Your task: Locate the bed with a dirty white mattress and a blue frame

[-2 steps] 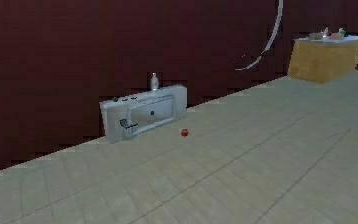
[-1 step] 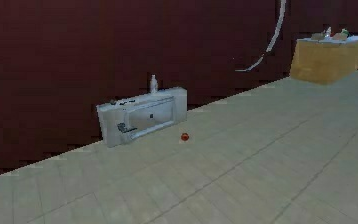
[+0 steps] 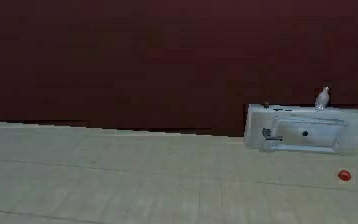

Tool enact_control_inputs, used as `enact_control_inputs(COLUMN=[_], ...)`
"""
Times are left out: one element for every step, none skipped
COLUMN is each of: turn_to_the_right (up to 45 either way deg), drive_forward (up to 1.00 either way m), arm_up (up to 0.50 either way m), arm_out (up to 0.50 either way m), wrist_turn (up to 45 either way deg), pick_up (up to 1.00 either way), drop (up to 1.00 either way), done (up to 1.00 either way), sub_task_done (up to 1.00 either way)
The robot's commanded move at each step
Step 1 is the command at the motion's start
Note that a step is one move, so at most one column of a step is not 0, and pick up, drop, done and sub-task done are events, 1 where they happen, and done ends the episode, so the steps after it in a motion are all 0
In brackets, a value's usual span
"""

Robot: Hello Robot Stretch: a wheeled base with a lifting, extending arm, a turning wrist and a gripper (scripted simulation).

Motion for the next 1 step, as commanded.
enact_control_inputs(turn_to_the_right=[-42.0], drive_forward=[0.00], arm_up=[0.00], arm_out=[0.00], wrist_turn=[0.0], pick_up=[0.00], drop=[0.00], done=[0.00], sub_task_done=[0.00])
